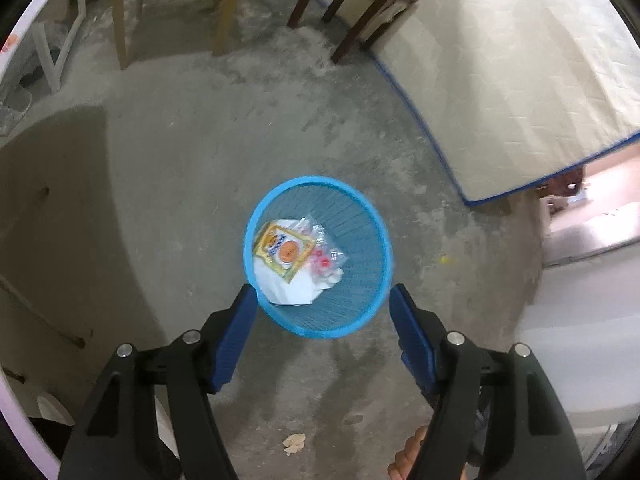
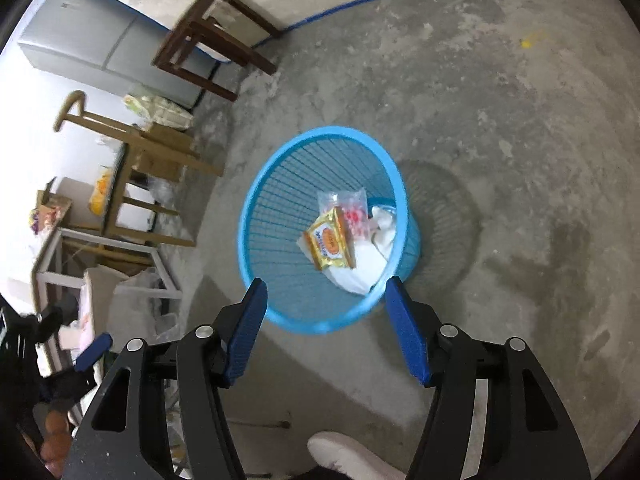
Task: Collect trash
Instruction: 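Carry the packet and clear bag to the wastebasket and open both grippers, then swing both tools back over the table toward the remaining items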
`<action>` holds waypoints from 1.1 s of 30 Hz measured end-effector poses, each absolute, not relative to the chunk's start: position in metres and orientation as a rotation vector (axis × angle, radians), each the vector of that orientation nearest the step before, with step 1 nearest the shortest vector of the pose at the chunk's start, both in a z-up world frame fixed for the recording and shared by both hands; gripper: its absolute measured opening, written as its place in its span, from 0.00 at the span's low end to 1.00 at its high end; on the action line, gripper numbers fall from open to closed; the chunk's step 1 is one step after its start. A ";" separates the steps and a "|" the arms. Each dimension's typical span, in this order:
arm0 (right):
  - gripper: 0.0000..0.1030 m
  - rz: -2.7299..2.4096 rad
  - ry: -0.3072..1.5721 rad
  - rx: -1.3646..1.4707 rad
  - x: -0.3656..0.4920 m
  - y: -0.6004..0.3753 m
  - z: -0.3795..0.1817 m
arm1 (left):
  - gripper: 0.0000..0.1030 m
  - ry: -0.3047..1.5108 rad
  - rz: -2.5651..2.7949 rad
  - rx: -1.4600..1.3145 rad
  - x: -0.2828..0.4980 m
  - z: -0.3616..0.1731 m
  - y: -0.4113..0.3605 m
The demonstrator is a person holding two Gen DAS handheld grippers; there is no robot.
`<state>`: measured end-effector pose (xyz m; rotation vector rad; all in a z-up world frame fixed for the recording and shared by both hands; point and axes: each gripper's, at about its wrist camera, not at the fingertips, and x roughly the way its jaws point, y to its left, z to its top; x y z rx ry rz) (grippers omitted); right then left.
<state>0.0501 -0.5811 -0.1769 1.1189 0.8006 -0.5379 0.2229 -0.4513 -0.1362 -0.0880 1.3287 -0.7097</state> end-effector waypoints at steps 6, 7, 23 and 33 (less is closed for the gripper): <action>0.73 -0.473 0.724 1.090 -0.005 -0.537 -0.128 | 0.72 1.126 -0.903 -0.017 0.158 -0.058 -0.407; 0.74 -0.463 0.733 1.077 -0.010 -0.528 -0.124 | 0.75 1.076 -0.927 0.008 0.143 -0.042 -0.391; 0.77 -0.145 0.773 0.725 0.023 -0.363 -0.013 | 0.84 0.795 -0.675 0.074 0.058 0.019 -0.118; 0.78 0.102 0.832 0.533 0.082 -0.247 0.021 | 0.84 0.766 -0.393 -0.024 0.041 0.016 0.040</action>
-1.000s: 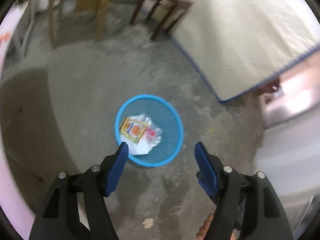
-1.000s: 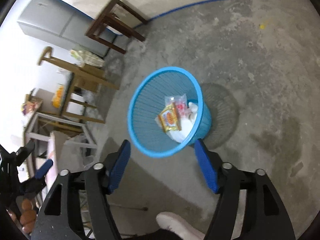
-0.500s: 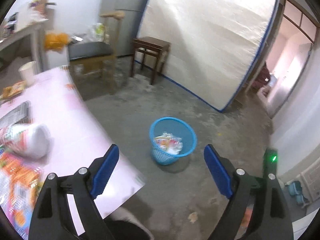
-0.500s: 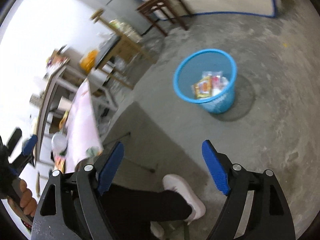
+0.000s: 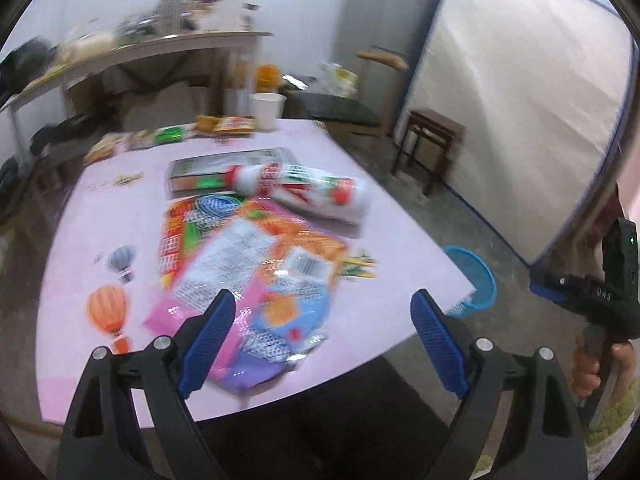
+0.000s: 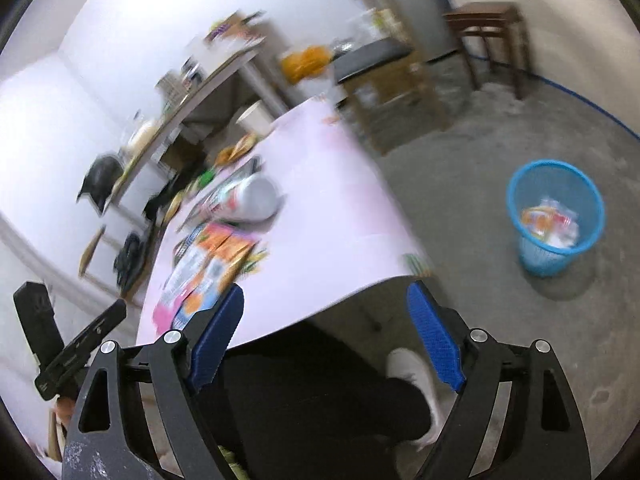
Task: Collect trash
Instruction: 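Swing both tools back over the table toward the remaining items, then grasp the white milk bottle with the right gripper while the left approaches the cable box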
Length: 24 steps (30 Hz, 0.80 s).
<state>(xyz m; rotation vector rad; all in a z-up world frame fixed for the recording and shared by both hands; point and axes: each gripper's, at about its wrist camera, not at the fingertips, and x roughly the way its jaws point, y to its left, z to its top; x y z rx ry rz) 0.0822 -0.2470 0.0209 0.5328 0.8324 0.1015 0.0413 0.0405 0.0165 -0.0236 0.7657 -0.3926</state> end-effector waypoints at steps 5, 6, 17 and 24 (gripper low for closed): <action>0.78 0.197 0.848 0.366 0.127 -0.202 0.047 | 0.84 0.738 -0.319 -0.091 0.047 0.010 0.082; 0.78 0.223 0.838 0.326 0.140 -0.191 0.055 | 0.84 0.736 -0.312 -0.099 0.050 0.008 0.089; 0.78 0.404 0.880 -0.140 0.257 -0.076 0.056 | 0.84 0.723 -0.356 -0.173 0.083 0.006 0.113; 0.78 0.412 0.981 -0.294 0.318 -0.051 0.026 | 0.84 0.724 -0.333 -0.209 0.099 0.002 0.122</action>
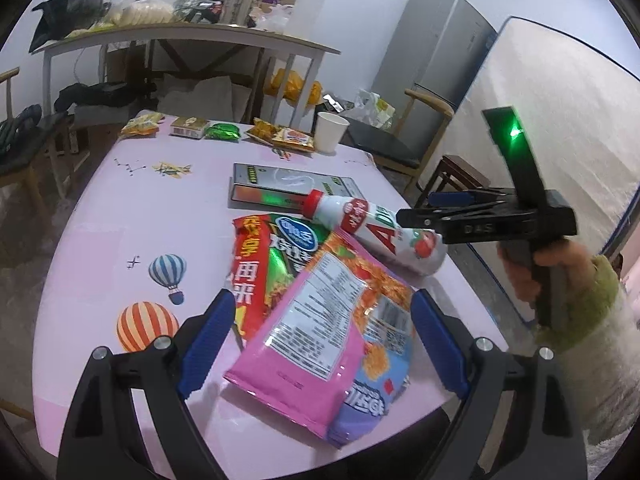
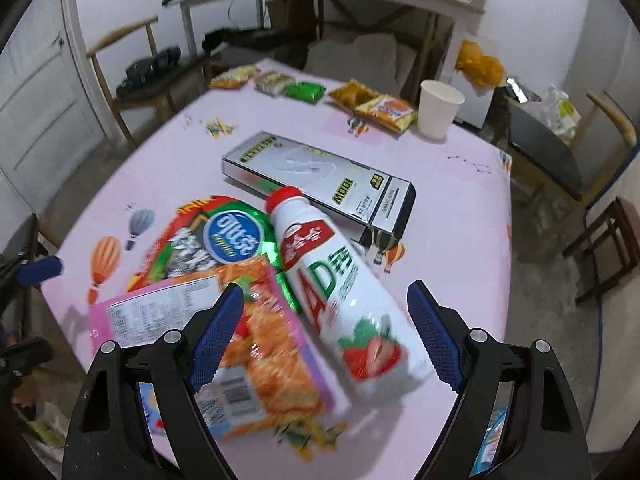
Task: Collect trash
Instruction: 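Grasp the white milk bottle with the right gripper while the left approaches the cable box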
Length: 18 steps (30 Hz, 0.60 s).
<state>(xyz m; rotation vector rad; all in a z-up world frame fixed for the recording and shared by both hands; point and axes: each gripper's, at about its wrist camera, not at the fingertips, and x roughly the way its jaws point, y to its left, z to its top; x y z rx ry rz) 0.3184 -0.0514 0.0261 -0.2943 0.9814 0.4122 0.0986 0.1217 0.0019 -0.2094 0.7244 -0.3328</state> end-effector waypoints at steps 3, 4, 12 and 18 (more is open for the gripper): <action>0.78 0.428 1.021 -0.309 0.335 -0.048 0.015 | 0.84 0.730 -0.311 -0.232 0.104 -0.001 0.132; 0.76 0.434 1.038 -0.311 0.340 -0.047 0.011 | 0.84 0.729 -0.304 -0.237 0.106 0.000 0.135; 0.54 0.434 1.107 -0.322 0.355 -0.043 -0.012 | 0.84 0.698 -0.293 -0.184 0.141 0.020 0.154; 0.49 0.428 1.111 -0.224 0.345 -0.070 -0.010 | 0.84 0.688 -0.335 -0.125 0.180 0.033 0.154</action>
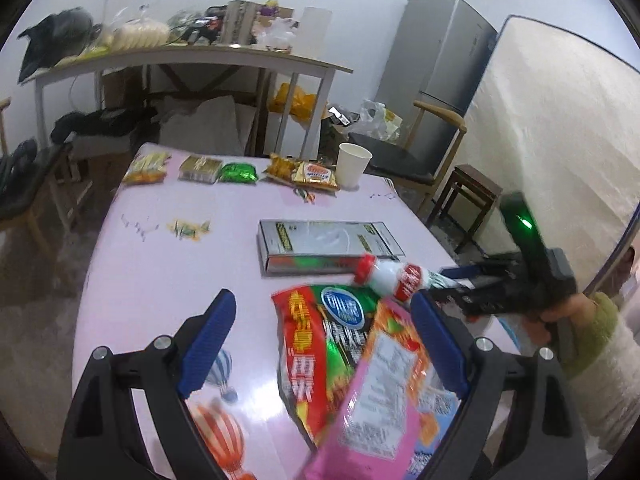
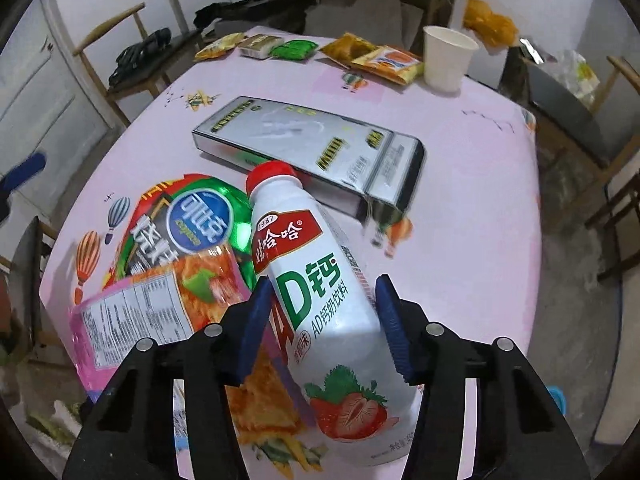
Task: Collect trash
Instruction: 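Grasp the white milk bottle with the right gripper while the left approaches the cable box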
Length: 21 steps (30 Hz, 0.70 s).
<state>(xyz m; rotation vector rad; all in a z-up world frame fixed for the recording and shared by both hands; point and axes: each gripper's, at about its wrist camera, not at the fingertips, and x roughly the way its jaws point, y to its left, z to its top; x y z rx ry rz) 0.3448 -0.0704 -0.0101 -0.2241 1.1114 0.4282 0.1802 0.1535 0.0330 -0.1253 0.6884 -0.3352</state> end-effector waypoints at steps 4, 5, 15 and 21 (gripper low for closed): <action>0.49 0.390 1.118 -0.193 0.333 -0.091 -0.011 | 0.84 0.707 -0.361 -0.049 0.220 0.033 0.143; 0.49 0.372 1.117 -0.188 0.330 -0.097 -0.011 | 0.84 0.714 -0.359 -0.031 0.230 0.032 0.140; 0.49 0.281 1.096 -0.036 0.300 -0.143 -0.014 | 0.95 0.764 -0.604 0.416 0.327 -0.007 0.064; 0.50 0.287 1.089 0.008 0.301 -0.150 -0.014 | 0.95 0.878 -0.688 0.680 0.369 -0.045 0.021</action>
